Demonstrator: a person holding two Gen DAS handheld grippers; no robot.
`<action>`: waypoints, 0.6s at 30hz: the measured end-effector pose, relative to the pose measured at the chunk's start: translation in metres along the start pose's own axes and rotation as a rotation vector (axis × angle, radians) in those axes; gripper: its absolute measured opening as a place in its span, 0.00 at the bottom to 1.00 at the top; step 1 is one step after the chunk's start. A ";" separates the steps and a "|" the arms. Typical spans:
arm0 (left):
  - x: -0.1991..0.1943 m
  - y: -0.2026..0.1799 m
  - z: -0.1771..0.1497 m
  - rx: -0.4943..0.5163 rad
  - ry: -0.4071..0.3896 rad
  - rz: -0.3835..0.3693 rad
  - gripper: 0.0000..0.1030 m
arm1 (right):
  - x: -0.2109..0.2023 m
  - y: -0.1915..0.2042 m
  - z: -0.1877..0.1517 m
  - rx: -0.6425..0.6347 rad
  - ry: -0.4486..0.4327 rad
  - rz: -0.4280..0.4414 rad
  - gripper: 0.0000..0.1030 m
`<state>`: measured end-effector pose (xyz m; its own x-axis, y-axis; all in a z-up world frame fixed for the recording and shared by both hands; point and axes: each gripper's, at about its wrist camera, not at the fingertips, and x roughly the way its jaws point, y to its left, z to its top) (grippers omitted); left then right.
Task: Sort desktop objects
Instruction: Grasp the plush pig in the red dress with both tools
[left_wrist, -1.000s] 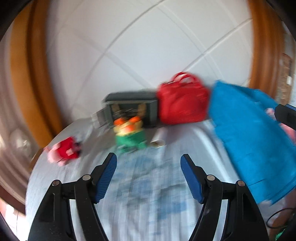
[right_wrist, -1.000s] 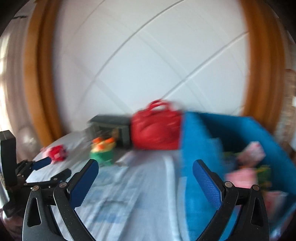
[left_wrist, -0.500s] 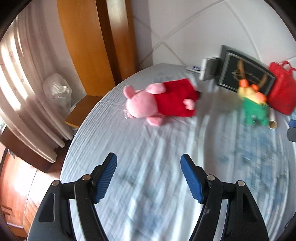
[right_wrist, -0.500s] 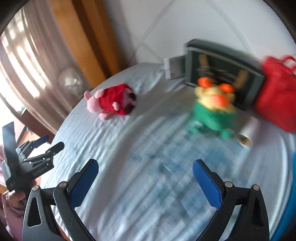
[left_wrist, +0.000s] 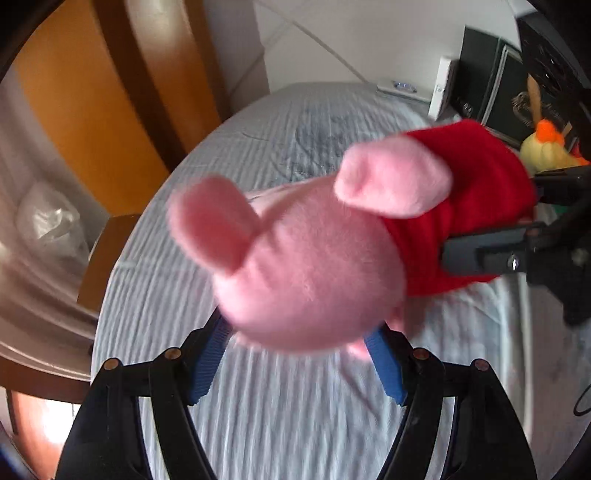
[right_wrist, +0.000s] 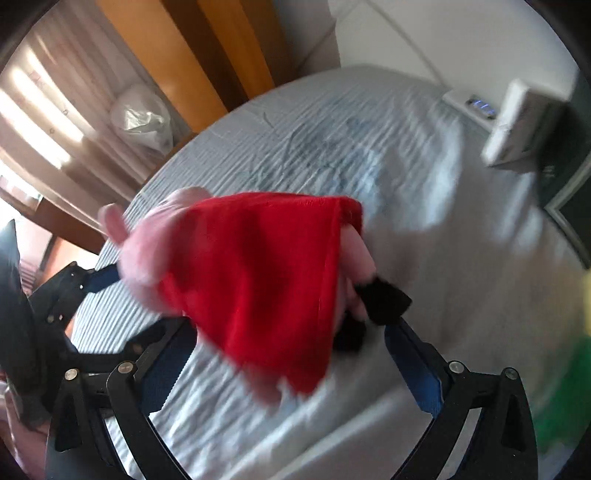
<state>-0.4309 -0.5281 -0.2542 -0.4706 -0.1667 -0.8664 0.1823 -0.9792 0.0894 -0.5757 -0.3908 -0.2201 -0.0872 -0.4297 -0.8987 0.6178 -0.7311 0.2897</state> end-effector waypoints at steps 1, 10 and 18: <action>0.006 -0.003 0.005 0.012 -0.007 0.019 0.69 | 0.006 -0.001 0.002 -0.007 0.008 0.027 0.99; -0.037 -0.026 0.011 0.031 -0.098 0.006 0.69 | -0.043 0.005 -0.022 -0.104 -0.052 0.007 0.71; -0.133 -0.082 0.014 0.071 -0.231 -0.036 0.69 | -0.159 0.004 -0.070 -0.093 -0.180 -0.061 0.71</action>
<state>-0.3955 -0.4273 -0.1391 -0.6623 -0.1454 -0.7350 0.1040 -0.9893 0.1020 -0.5047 -0.2886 -0.0987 -0.2593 -0.4801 -0.8380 0.6758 -0.7101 0.1977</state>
